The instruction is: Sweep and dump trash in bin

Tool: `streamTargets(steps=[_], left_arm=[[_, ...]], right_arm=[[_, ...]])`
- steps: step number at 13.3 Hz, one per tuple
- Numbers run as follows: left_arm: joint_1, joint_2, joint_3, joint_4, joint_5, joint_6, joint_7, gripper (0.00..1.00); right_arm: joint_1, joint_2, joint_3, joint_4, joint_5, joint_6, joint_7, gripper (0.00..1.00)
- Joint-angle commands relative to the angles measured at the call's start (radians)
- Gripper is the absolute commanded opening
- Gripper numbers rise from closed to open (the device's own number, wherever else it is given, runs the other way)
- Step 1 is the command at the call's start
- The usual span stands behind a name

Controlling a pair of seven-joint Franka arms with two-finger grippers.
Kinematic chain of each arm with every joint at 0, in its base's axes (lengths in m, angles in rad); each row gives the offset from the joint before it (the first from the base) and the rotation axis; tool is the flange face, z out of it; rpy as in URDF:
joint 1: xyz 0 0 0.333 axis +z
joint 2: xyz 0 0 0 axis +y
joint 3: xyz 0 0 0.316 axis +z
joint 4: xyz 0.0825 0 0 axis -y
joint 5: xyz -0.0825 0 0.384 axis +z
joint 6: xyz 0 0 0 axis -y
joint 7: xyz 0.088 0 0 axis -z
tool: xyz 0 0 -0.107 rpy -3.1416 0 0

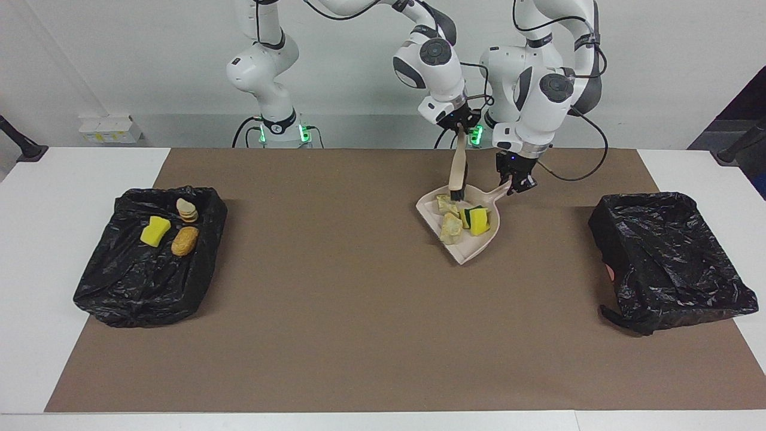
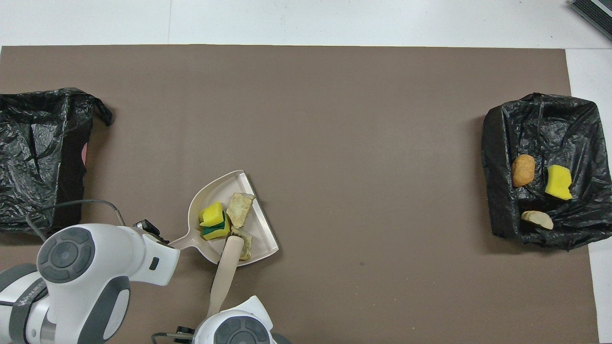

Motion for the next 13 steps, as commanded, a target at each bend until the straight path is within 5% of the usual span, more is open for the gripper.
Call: streamTargets(steps=[1,6,10,13], left_arm=[[0.025,0.003,-0.002,0.023,-0.045,0.011,-0.008,0.0],[0.028,0.005,-0.002,0.023,-0.046,0.011,-0.031,0.0],[0.051,0.015,0.001,0.064,-0.046,0.039,-0.152,0.0],[0.135,0.023,0.003,0.136,-0.046,0.018,-0.257,0.0]], right_arm=[[-0.064,-0.09,0.002,-0.012,-0.009,-0.121,-0.118,0.0],[-0.152,-0.164,0.0,-0.036,-0.144,-0.265,-0.196,0.0],[-0.148,-0.274,0.006,-0.205,-0.156,-0.281,-0.194,0.0],[-0.137,-0.293,0.006,-0.234,-0.156,-0.357,-0.156,0.0]])
